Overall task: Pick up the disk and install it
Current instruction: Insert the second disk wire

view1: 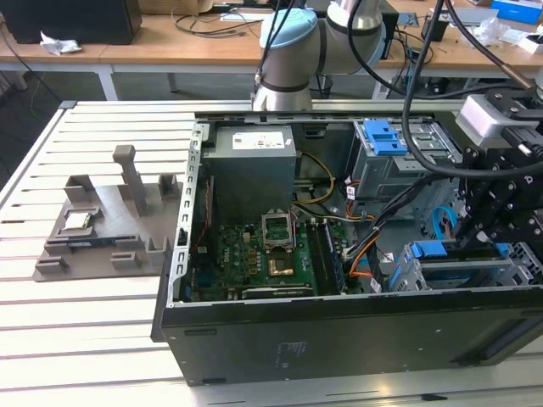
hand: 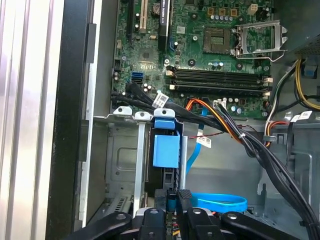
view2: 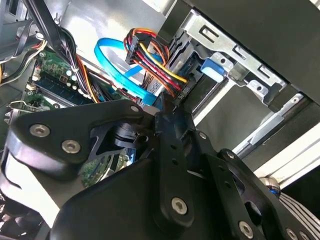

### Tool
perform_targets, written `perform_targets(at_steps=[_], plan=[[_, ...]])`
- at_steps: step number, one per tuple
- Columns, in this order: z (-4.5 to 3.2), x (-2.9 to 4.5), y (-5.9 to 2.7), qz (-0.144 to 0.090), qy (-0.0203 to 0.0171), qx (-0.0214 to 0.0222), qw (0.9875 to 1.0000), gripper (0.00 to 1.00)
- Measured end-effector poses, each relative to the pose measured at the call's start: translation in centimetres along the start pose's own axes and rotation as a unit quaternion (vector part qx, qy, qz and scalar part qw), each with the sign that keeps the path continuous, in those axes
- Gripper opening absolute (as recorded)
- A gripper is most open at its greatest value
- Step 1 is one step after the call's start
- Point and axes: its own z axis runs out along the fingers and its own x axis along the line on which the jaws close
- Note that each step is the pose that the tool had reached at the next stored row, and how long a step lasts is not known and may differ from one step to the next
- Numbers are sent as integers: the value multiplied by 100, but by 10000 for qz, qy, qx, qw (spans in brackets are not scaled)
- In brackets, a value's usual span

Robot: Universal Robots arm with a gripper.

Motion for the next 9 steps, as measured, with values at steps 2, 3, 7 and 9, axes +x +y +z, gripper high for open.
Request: perform_targets(at_steps=[2,3,7,9], plan=[[-8,1,1,0,1,0,10000,24],[-31,1,2,1,0,0,10000,24],[-146,1,9,0,0,1,10000,24],[-149,1,9,0,0,1,10000,11]])
